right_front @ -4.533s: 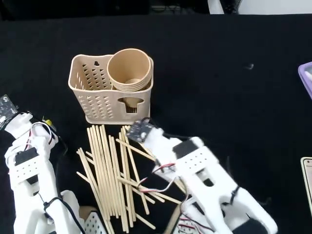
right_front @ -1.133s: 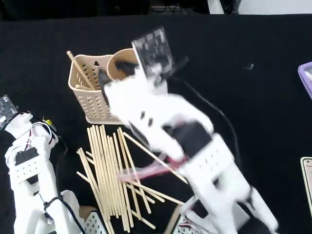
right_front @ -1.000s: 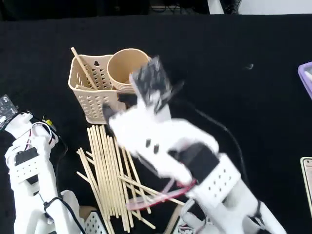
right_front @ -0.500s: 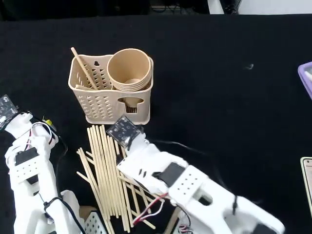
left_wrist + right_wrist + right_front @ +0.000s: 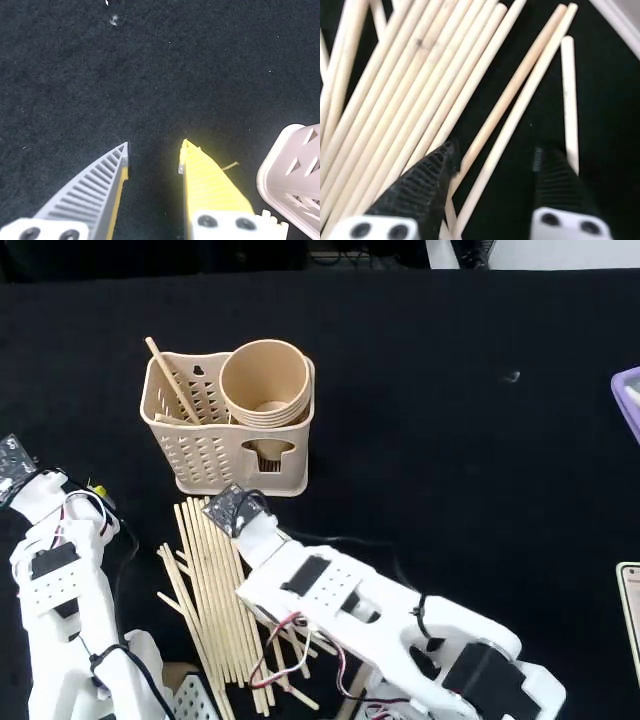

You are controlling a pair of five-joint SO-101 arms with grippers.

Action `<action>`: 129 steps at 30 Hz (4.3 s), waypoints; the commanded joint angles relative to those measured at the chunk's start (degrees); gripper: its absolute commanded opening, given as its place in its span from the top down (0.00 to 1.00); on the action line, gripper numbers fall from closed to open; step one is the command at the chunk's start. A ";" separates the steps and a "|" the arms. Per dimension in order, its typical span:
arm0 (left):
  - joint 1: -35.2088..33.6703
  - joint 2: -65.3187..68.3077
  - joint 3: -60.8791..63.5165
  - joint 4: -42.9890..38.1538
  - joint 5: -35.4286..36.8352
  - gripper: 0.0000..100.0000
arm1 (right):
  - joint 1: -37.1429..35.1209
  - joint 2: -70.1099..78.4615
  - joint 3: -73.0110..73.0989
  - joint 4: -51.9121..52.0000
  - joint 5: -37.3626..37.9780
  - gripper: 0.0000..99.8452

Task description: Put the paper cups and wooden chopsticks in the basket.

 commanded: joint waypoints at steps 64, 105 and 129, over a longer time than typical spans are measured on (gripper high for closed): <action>-0.48 -0.97 -0.48 -0.88 0.00 0.83 | 10.11 0.92 -45.14 -36.48 7.65 0.99; -0.40 -0.70 -0.48 -0.97 0.00 0.83 | 23.82 -59.21 -7.69 45.01 38.24 0.89; -0.40 -0.79 -0.48 -0.97 0.00 0.83 | 55.56 -21.49 -1.63 44.31 101.01 0.80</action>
